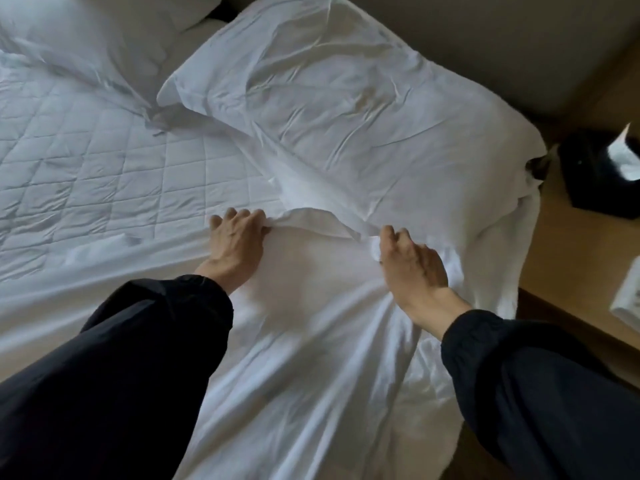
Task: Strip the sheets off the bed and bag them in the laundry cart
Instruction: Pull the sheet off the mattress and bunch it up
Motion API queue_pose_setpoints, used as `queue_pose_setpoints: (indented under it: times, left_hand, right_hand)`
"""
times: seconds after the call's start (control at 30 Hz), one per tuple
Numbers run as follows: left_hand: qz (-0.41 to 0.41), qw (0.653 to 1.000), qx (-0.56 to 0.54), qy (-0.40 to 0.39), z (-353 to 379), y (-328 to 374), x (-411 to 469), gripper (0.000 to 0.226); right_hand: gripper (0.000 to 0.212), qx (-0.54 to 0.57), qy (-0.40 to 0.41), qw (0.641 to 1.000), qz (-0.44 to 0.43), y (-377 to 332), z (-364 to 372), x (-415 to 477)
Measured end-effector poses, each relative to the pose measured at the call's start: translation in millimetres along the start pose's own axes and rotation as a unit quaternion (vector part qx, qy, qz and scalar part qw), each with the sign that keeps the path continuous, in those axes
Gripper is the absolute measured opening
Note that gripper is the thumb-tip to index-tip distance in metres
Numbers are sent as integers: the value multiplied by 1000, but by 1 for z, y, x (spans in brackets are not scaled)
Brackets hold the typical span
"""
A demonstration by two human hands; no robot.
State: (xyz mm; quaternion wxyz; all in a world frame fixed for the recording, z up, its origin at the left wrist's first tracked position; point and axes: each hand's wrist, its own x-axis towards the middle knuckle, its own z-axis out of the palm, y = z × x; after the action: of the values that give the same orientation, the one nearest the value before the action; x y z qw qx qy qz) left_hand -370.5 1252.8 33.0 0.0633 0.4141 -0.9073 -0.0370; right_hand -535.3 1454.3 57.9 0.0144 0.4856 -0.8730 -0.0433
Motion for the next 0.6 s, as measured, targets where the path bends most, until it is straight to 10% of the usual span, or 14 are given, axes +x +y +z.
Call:
queue_pose_setpoints:
  times: [0.13,0.6]
  left_hand:
    - [14,993,52,-103,18,-12,-41,38]
    - [-119,989,-72,-59,-30,-31,-269,46]
  right_hand:
    - [35,62,-35,997,10,-16,25,-27]
    - [31,203,-53,955,-211,-152,-15,-190]
